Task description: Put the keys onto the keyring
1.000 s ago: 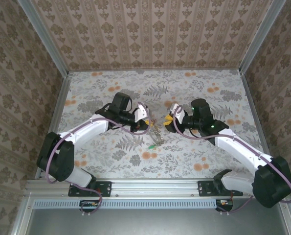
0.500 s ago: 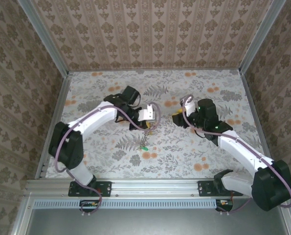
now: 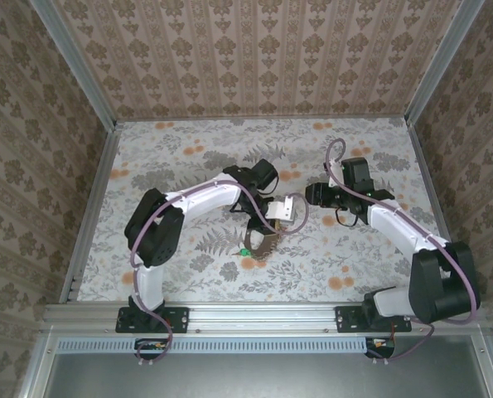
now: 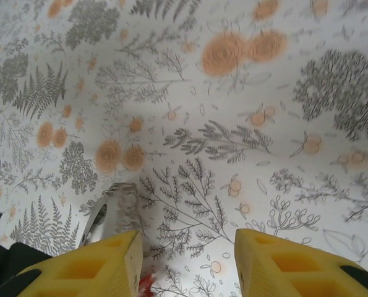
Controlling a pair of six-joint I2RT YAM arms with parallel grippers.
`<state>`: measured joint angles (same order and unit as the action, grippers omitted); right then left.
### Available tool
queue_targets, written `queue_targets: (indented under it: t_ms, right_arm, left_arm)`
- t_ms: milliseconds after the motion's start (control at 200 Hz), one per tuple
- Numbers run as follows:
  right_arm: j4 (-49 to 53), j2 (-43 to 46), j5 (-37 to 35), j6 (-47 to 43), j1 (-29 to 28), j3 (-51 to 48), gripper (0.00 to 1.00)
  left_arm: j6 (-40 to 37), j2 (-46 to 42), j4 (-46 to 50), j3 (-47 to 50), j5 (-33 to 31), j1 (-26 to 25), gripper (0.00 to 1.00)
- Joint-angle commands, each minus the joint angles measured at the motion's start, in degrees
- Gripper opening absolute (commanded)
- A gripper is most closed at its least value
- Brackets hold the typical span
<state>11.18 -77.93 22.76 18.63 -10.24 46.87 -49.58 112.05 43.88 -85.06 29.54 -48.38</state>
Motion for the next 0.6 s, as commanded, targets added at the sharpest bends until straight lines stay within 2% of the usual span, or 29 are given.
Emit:
queue_targets:
  t_ms: [0,130,265,435,590]
  right_arm:
    - [1.5,-2.2,4.6,4.5,0.0,0.3,0.46]
    - [-1.2,-6.3,8.6,6.7,-0.1,-0.5,0.46]
    - [-0.5,-10.4,10.0,7.2,-1.9,0.2,0.47]
    - [1.8,-15.1,9.5,6.2,-5.9,2.1,0.48]
    - [4.0,-18.2,8.6,5.5,-8.2,4.0,0.47]
  left_arm:
    - [3.5,-0.6,-2.5,-0.2,1.9,-0.1,0.15]
    - [8.5,-4.9,-9.2,4.7,6.2,1.2,0.19]
    - [19.7,-11.7,-22.0,13.9,11.8,5.6,0.19]
    - [35.3,-18.2,-36.8,27.0,12.6,11.2,0.21]
    - [46.5,-19.9,-39.7,31.8,12.1,14.2,0.22]
